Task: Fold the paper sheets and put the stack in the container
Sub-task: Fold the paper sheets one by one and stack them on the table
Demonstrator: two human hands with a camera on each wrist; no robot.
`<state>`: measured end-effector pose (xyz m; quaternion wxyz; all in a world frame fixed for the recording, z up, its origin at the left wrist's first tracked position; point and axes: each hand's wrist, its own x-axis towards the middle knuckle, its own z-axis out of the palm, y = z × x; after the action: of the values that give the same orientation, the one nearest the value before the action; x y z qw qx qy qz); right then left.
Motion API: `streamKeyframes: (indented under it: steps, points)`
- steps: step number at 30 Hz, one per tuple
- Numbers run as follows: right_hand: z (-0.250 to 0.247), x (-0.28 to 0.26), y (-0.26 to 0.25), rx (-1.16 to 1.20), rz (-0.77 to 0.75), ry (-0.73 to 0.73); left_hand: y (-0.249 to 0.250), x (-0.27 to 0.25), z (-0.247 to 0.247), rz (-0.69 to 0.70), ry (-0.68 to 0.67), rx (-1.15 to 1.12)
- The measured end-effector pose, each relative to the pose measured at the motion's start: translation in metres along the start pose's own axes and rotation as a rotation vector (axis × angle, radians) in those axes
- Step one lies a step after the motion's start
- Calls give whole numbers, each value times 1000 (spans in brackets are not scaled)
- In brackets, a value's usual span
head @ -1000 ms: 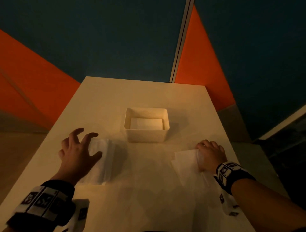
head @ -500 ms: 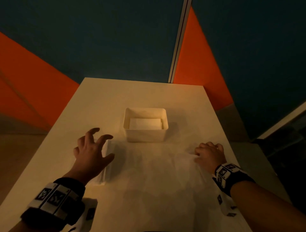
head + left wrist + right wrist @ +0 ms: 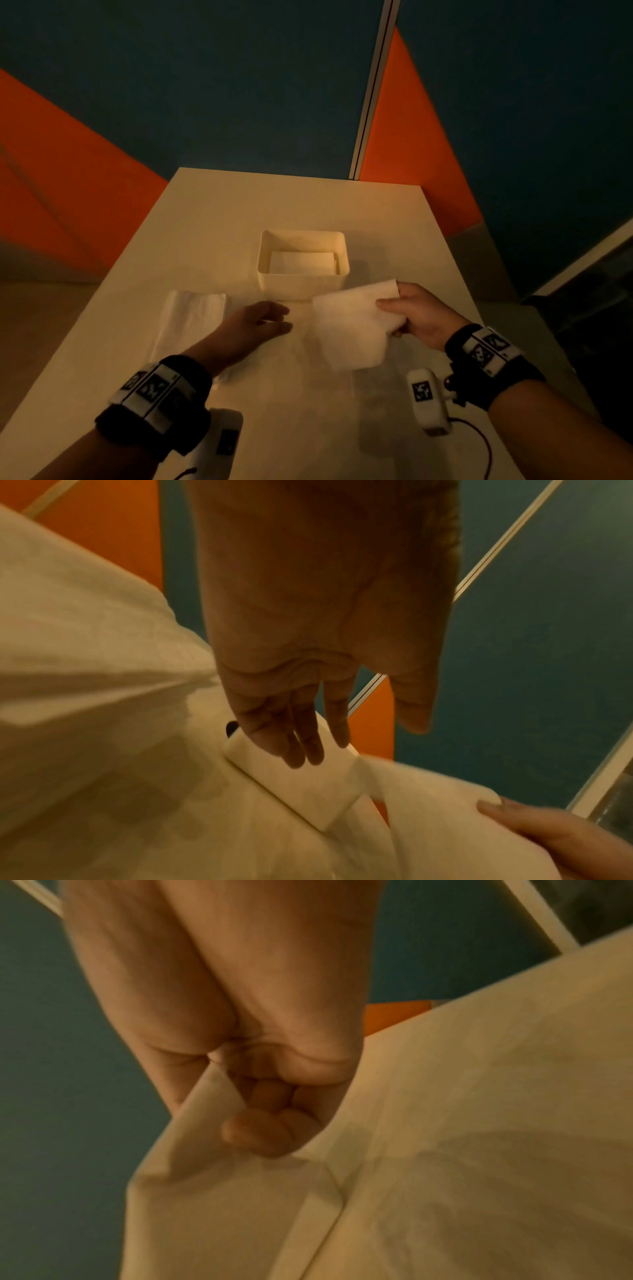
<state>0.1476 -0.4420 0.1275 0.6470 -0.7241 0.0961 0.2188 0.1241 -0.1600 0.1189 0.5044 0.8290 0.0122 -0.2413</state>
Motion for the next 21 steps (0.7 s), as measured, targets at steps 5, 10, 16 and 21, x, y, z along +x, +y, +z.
streamKeyframes:
  steps: [5, 10, 16, 21]
  points:
    - [26, -8, -7, 243, -47, -66, 13, 3, 12, -40, -119, -394]
    - [36, -9, -6, 287, -52, -110, 22, 9, 5, 133, -50, -702]
    - [33, -11, -11, 253, -83, -100, 20, 6, -7, 192, 14, -633]
    - [32, -16, -16, 306, -54, -162, 23, -1, -14, 179, -28, -626]
